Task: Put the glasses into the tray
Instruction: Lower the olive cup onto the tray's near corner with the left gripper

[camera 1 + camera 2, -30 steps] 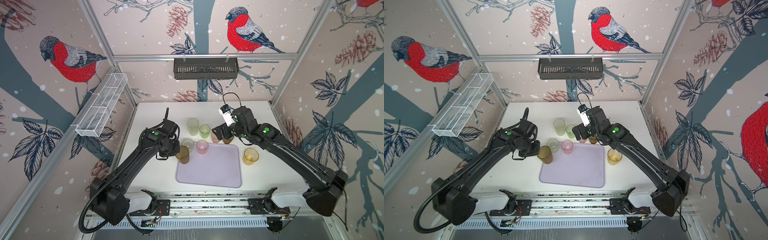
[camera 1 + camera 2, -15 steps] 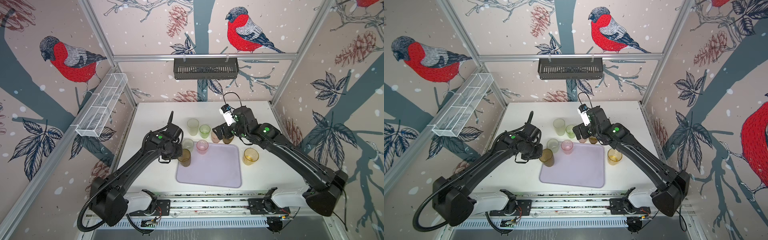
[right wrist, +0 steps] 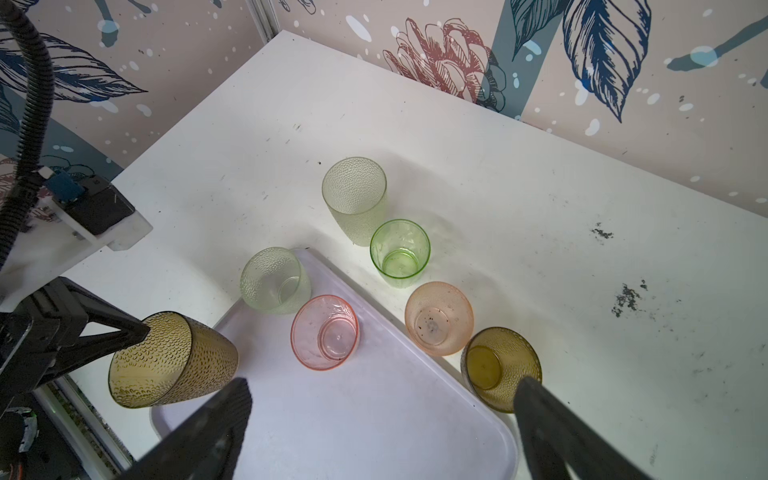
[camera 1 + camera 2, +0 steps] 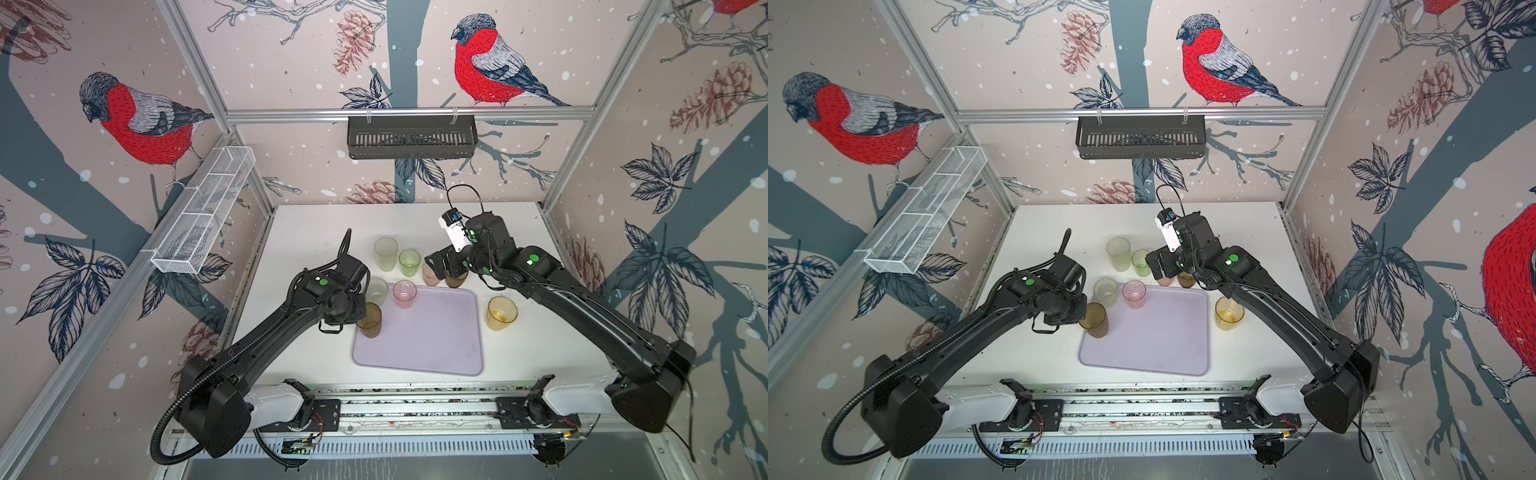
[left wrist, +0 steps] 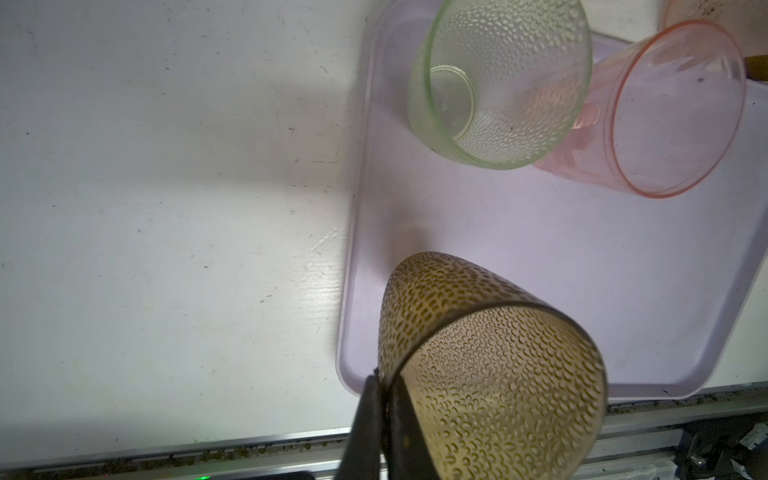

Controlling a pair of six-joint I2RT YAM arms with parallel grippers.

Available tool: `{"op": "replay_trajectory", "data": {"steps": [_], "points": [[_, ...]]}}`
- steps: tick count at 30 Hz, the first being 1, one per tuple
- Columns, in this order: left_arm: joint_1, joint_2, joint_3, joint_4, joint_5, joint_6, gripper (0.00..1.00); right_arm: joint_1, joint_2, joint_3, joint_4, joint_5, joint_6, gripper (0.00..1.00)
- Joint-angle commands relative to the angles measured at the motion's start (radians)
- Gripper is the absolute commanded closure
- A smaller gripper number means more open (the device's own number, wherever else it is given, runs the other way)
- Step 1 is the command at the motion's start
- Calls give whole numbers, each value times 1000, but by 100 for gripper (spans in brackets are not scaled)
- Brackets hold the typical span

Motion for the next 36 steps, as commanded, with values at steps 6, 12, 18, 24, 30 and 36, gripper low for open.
{"op": "replay_trajectory", "data": {"steps": [6,12,18,24,30,36], "points": [[-22,-4,-39,35,-19,-29,100,-2,0,2,16,9,-5,0],[-32,3,-57,42,-16,-27,100,0,0,1,16,9,-5,0],[-36,9,-66,56,-21,-31,100,-1,0,1,17,11,-4,0],[-46,18,-75,70,-33,-41,100,-3,0,1,18,12,-5,0],[-48,19,-74,69,-46,-45,100,-3,1,1,18,12,-5,0],[-49,21,-75,68,-51,-47,100,-3,6,1,19,9,-6,0]]}}
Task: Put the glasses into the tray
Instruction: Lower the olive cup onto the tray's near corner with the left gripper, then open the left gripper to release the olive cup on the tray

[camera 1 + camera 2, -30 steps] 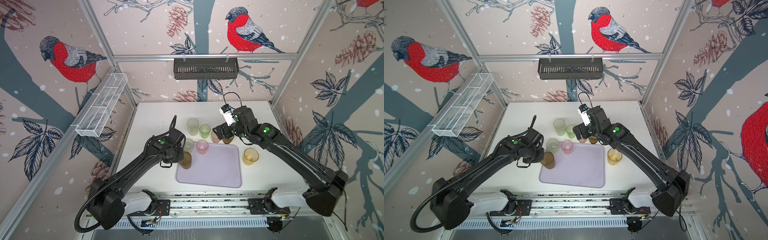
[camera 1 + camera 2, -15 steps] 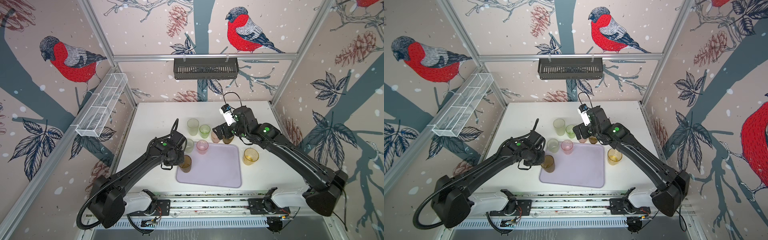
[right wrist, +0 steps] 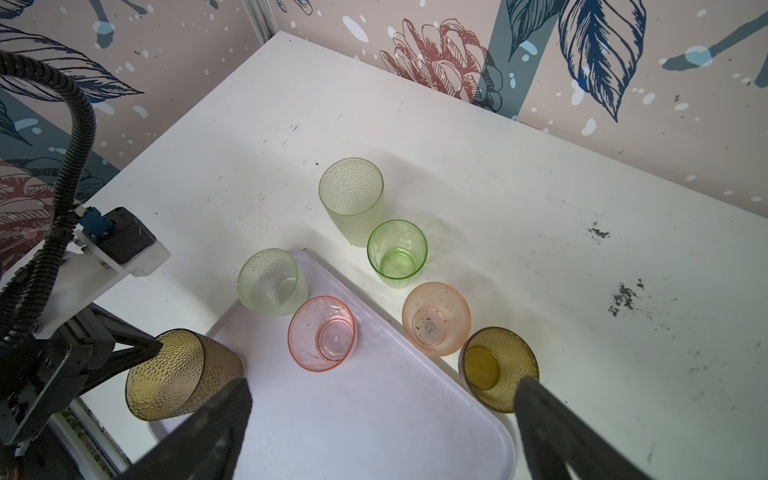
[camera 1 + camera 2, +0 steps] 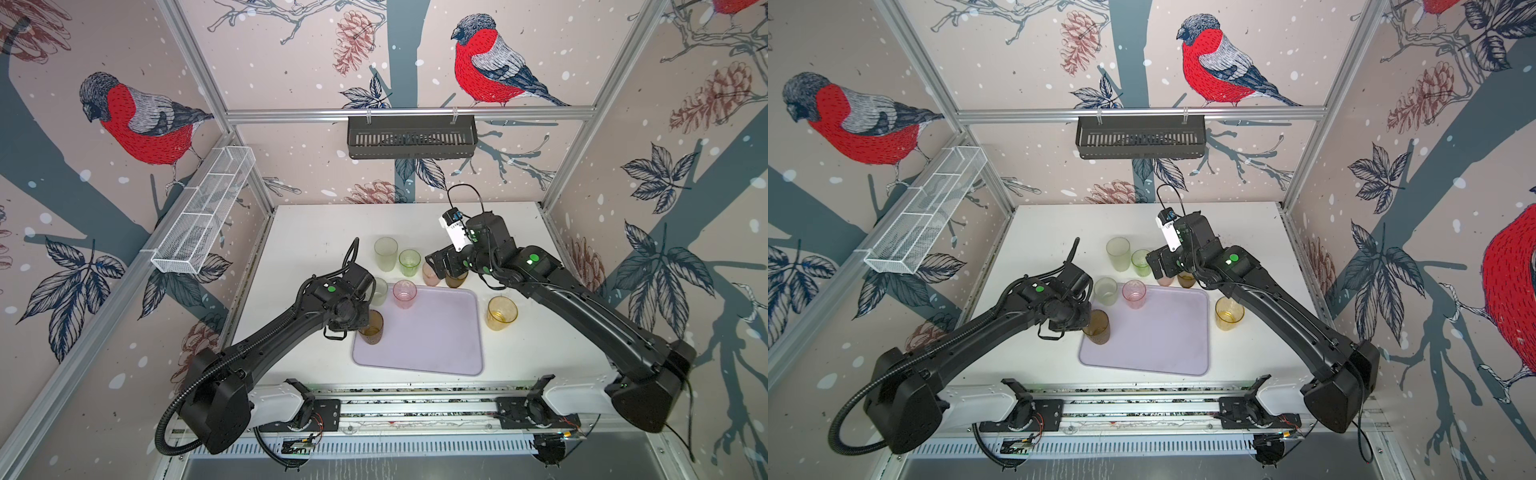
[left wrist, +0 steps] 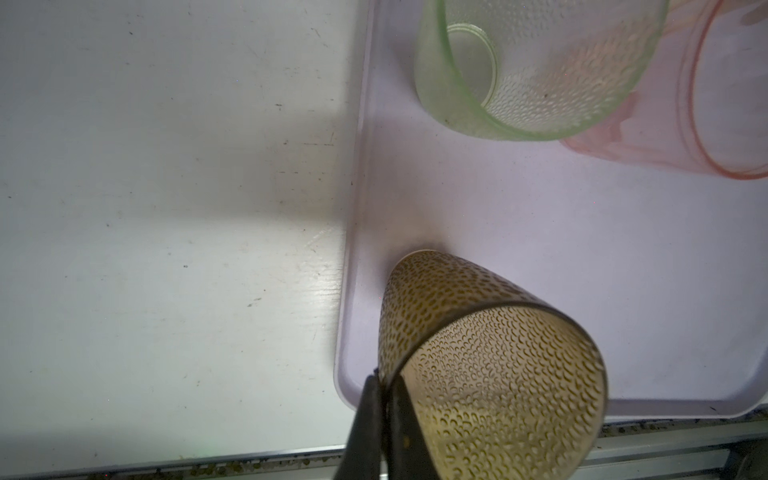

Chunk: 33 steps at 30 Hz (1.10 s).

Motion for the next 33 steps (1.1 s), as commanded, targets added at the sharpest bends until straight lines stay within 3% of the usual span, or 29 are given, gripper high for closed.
{"op": "replay_trajectory", "data": {"steps": [1,15,33], "points": [[-2,-2,-1,7,-24,-19,100,2,1,1,16,7,-7,0],[-2,2,1,7,-24,-20,96,0,5,13,15,7,-13,0],[-2,-3,23,-8,-25,-21,77,-4,4,23,15,8,-18,0]]}}
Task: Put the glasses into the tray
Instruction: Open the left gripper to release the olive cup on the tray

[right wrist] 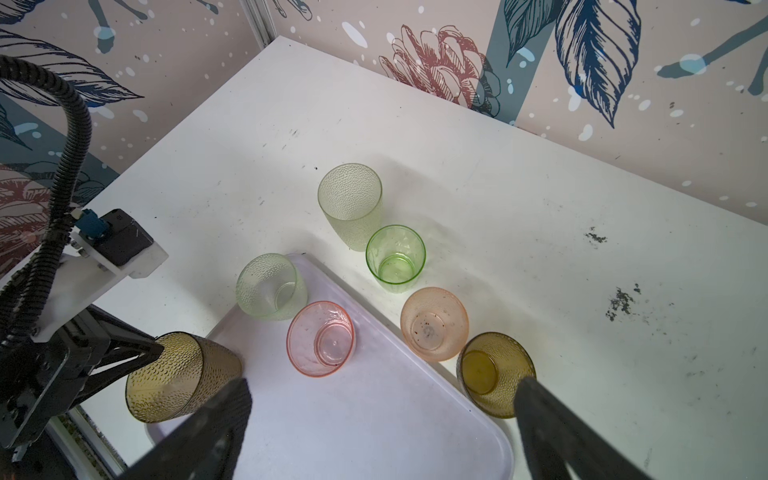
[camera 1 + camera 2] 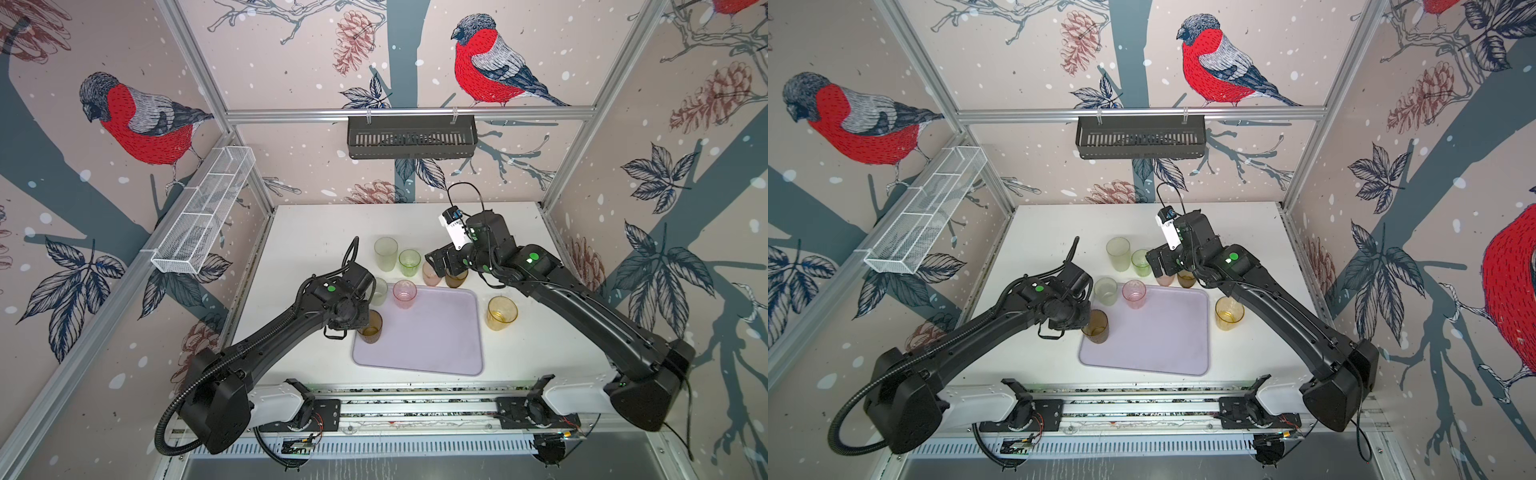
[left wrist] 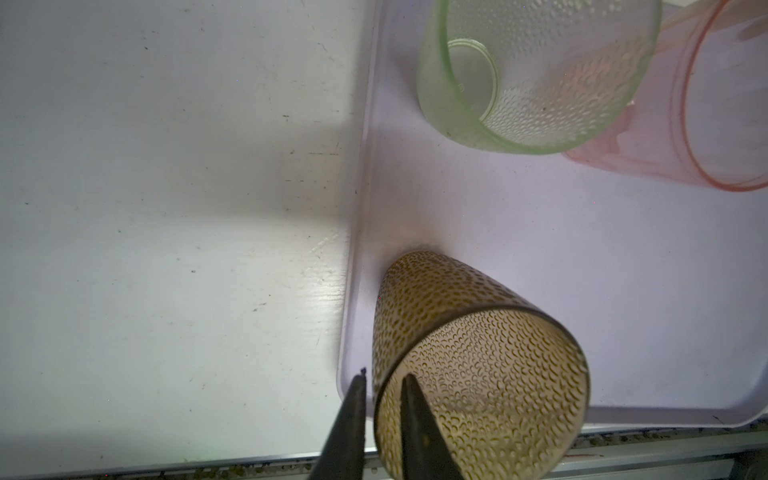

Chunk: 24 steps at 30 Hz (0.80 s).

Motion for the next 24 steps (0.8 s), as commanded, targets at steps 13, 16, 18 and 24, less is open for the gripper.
{"op": "replay_trajectory", "data": {"steps": [13,16,18,24], "points": [[-3,-27,46,-46,-33,-30,56,-3,-21,-4,17,8,-1,0],[-2,-36,47,-51,-35,-36,54,-3,-29,-4,16,8,3,0],[-2,-45,47,-54,-34,-41,53,-3,-36,-8,14,8,7,0],[-2,-79,81,-62,-27,-62,51,-3,-71,-43,25,-1,32,0]]}}
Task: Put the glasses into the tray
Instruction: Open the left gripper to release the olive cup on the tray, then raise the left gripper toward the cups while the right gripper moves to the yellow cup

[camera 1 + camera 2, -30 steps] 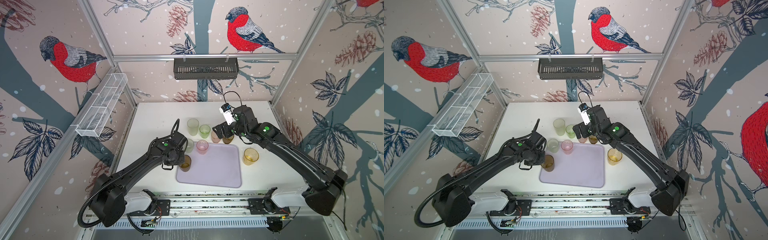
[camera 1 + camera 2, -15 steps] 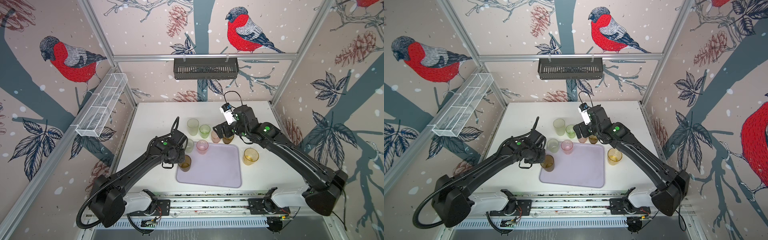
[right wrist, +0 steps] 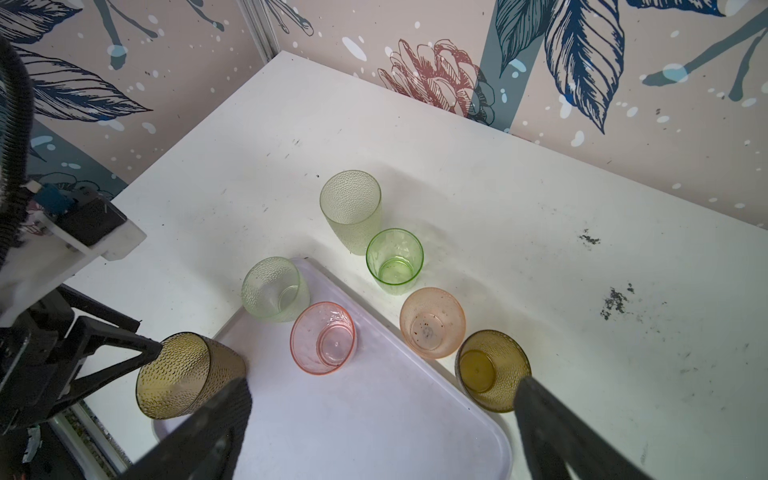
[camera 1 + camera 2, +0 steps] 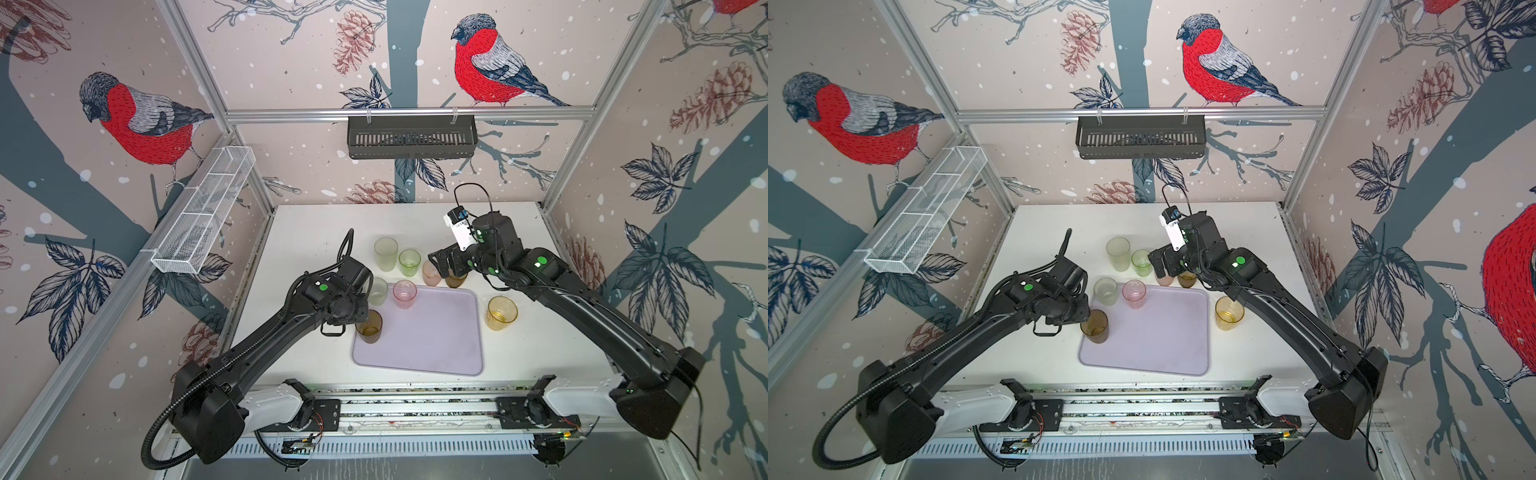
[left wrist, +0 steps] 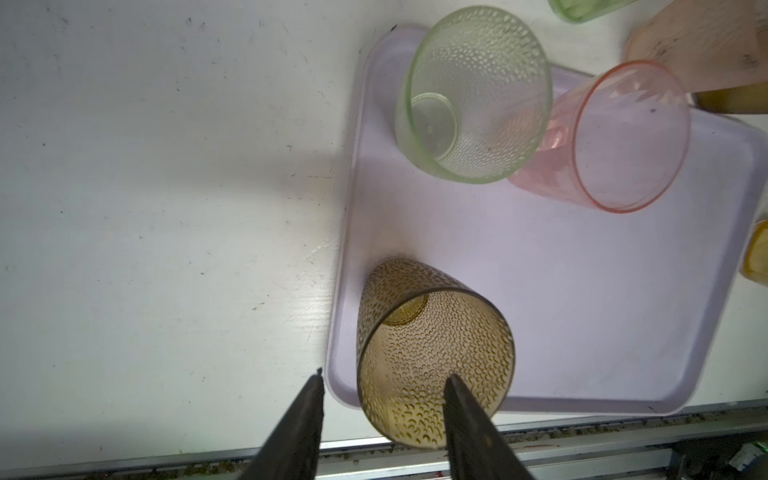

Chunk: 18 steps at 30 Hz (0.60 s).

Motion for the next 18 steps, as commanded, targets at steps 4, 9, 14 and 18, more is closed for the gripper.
{"op": "replay_trajectory", "data": {"steps": [4,9,14,18], "points": [[-2,-22,20,-23,-24,-32,51,-1,-32,-36,31,-14,37,0],[-1,-13,57,-3,-36,-51,50,0,-32,-51,23,-15,40,0],[-3,0,89,16,-36,-60,49,0,-67,-51,0,-17,43,0],[-3,1,102,16,-27,-53,46,0,-81,-62,-24,-8,63,0]]}}
